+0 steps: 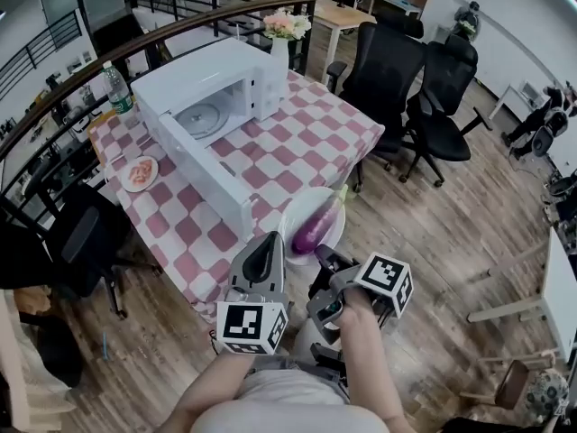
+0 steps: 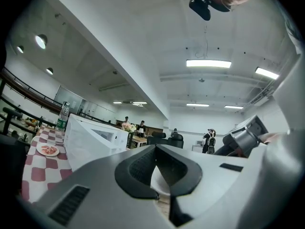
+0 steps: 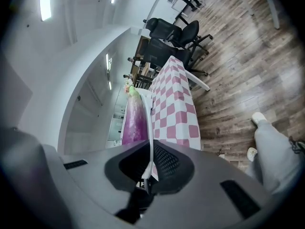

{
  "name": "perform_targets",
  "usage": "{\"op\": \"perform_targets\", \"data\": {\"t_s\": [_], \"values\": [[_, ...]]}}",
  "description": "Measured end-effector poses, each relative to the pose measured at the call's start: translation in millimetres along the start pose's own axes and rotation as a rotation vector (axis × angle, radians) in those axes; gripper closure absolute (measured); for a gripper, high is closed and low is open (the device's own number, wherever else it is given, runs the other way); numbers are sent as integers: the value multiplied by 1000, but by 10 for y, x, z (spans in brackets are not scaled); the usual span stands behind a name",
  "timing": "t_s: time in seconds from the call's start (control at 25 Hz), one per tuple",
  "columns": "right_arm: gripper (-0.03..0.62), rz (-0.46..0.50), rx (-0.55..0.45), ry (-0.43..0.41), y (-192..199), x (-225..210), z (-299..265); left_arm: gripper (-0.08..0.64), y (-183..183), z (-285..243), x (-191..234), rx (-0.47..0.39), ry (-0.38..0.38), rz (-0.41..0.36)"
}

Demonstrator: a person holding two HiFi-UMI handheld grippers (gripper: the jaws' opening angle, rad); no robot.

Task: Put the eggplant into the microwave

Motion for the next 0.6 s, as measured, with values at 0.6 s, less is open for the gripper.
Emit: {"op": "perform_targets", "data": {"t_s": [0.6], "values": [[557, 65, 165, -20, -885, 133, -891, 558, 51, -1105, 86, 3, -118, -8]]}}
Point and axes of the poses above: the fingertips, and each gripper's own axes: z backward along the fingers, x to its left, y out of its underside, the point moved 5 cm from there along z, backward along the fingers, and after that the axes turned 4 degrees about z, right-handed, at the moved point
